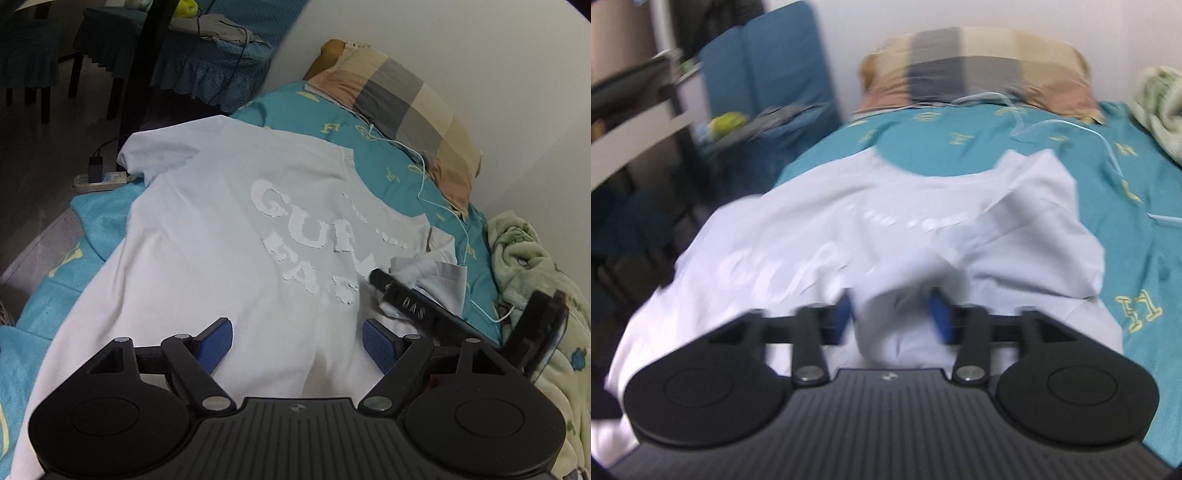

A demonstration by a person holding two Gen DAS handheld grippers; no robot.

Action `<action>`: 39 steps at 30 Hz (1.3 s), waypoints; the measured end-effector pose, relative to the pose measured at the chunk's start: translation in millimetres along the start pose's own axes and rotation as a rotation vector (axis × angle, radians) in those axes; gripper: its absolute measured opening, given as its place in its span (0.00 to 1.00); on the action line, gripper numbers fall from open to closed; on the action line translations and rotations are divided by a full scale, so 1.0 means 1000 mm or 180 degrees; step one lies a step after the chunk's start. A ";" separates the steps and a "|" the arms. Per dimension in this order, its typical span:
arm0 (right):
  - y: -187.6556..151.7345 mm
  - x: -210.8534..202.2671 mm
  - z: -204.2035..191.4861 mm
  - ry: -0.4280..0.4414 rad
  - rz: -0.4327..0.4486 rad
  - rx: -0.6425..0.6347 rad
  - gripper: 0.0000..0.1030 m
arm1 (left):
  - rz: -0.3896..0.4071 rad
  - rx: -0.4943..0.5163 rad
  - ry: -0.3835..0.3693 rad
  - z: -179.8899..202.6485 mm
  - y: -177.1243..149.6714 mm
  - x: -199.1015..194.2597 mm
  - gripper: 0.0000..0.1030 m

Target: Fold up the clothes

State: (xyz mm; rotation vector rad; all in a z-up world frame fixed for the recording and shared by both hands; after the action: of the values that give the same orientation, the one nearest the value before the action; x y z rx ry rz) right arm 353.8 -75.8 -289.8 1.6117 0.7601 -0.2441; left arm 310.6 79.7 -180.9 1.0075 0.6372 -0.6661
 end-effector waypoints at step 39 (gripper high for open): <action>-0.079 -0.095 0.065 -0.0324 -0.0994 -0.0133 0.06 | 0.0088 0.0848 -0.0245 0.061 -0.026 0.018 0.77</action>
State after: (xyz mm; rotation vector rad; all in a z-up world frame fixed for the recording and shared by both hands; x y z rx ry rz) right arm 251.4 -168.1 -313.3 1.4258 0.9306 -0.5273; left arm 312.4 11.3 -184.2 1.2287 0.4737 -0.7755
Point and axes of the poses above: each gripper's, at about its wrist camera, not at the fingertips, and x roughly the way its jaws point, z to its right, y to its top, the point moved 10 cm from there along x, roughly the way its jaws point, and after that the axes turned 5 degrees about y, right-handed, at the moved point
